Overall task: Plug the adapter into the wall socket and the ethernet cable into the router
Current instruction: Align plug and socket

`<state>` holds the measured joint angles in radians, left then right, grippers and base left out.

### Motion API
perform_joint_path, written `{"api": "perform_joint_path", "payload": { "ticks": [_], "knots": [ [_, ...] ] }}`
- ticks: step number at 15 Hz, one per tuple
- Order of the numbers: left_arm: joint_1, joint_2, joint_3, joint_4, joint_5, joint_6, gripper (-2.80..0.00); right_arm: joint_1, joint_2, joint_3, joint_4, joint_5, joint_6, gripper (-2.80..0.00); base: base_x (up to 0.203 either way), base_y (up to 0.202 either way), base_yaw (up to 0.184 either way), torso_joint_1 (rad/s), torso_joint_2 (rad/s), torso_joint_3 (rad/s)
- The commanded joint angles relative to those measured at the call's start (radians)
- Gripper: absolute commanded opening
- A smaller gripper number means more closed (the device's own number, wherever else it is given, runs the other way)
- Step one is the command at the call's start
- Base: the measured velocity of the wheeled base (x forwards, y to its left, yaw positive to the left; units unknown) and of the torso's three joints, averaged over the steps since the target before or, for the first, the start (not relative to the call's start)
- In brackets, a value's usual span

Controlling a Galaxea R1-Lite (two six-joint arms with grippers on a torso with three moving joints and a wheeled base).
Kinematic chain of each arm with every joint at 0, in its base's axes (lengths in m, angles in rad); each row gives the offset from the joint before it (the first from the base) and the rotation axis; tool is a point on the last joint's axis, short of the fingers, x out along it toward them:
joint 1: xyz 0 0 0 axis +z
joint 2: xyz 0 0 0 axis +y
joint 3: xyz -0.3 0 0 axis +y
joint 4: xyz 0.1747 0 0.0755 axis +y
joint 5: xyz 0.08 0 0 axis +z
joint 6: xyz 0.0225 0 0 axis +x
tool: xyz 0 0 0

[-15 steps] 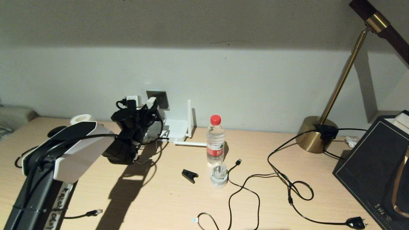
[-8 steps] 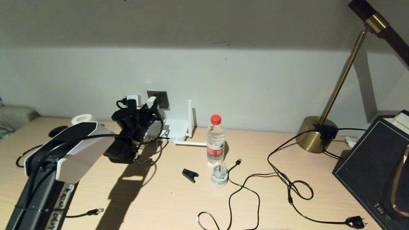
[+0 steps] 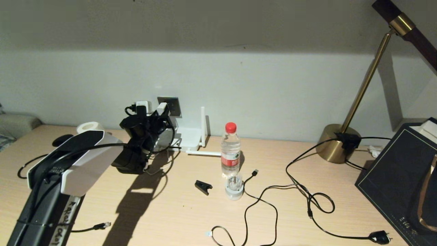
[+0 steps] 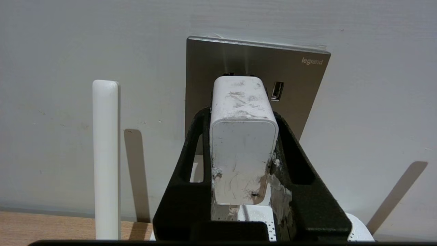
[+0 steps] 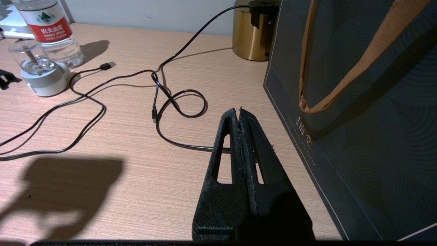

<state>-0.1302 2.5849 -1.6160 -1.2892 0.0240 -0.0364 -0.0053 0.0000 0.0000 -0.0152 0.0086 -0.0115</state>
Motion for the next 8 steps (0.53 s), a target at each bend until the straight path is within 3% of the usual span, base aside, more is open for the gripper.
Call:
{"api": "perform_joint_path", "payload": {
  "ticks": [1, 8],
  "knots": [
    [0.000, -0.002, -0.004, 0.001, 0.001, 0.000, -2.80, 0.000, 0.002, 0.005, 0.000, 0.001, -0.001, -2.80, 0.000, 0.000, 0.000, 0.000, 0.00, 0.000],
    [-0.008, -0.003, -0.007, 0.001, 0.005, 0.001, -2.80, 0.000, 0.002, 0.005, 0.000, 0.001, -0.001, -2.80, 0.000, 0.000, 0.000, 0.000, 0.00, 0.000]
  ]
}}
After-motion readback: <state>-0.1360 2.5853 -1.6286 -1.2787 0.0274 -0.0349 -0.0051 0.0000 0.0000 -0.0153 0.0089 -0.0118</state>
